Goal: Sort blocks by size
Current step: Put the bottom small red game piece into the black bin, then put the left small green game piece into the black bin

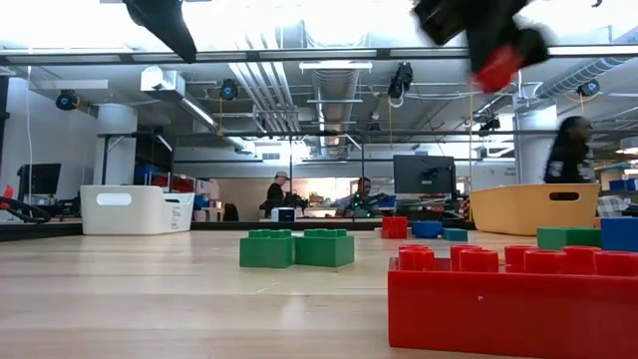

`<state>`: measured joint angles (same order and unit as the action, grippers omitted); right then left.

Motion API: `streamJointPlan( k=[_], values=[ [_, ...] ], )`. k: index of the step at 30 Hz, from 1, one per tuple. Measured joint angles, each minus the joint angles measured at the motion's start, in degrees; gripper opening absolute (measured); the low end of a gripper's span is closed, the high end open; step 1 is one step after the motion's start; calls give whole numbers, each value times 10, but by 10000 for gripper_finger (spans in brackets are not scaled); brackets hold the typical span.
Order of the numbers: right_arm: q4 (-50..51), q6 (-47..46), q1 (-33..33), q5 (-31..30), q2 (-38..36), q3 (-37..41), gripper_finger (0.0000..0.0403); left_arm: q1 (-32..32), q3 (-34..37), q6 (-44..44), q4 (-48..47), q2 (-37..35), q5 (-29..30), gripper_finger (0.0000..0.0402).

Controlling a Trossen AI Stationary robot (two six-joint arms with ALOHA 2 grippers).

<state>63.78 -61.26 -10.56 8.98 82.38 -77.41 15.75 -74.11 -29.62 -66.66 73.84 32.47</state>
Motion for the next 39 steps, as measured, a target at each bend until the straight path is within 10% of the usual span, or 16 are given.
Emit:
streamJointPlan(
  k=[18,31,39],
  values=[
    [44,-583,-448,-9,-57,106,128,0,0,44,16,0,-29,213],
    [-24,-649,-471,-11,-62,171,243,0,0,79,44,0,-65,213],
    [-4,-620,-426,-68,-90,154,246,0,0,79,53,0,-80,213]
  ],
)
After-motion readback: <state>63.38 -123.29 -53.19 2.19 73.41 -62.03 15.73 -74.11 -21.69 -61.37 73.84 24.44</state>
